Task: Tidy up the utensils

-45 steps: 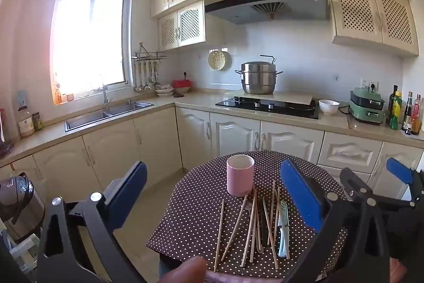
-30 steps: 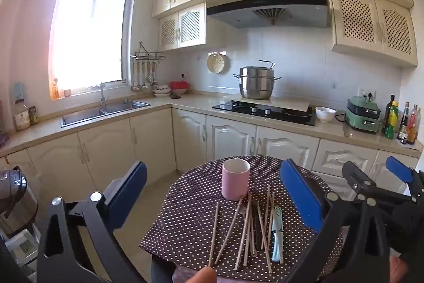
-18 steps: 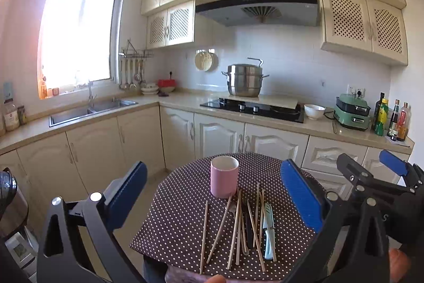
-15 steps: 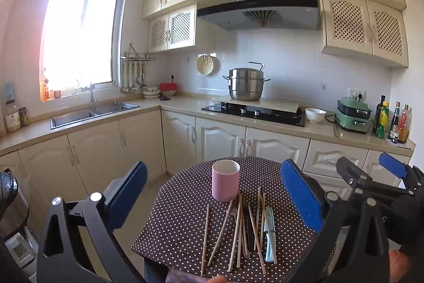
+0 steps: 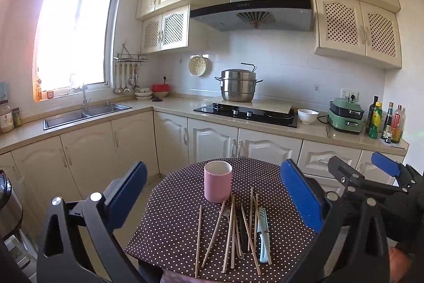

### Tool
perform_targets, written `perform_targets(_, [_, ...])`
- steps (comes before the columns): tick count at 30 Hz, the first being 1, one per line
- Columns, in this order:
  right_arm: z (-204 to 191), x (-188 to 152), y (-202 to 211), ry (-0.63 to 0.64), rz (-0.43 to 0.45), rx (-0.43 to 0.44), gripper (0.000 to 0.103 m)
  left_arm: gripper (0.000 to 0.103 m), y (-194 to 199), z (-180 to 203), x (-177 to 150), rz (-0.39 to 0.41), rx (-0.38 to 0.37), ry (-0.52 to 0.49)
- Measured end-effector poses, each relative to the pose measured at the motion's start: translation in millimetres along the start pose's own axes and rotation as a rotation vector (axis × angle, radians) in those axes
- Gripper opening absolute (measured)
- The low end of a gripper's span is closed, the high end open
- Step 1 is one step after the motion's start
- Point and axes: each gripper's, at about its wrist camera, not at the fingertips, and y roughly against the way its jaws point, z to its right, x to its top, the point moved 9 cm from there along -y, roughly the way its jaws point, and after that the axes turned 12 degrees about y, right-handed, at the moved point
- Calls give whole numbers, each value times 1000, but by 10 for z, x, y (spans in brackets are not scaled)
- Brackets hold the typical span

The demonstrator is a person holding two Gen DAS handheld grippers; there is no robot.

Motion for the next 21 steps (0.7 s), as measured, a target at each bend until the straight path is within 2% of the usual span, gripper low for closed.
perform_targets(12, [1,-22,-15,2,0,3,98,99,-20,-12,-26,1,4,-1])
perform_targets(21, [-26,-66,-67,6,-13,10,98,99,-131,-2,-111,-38,7,-22])
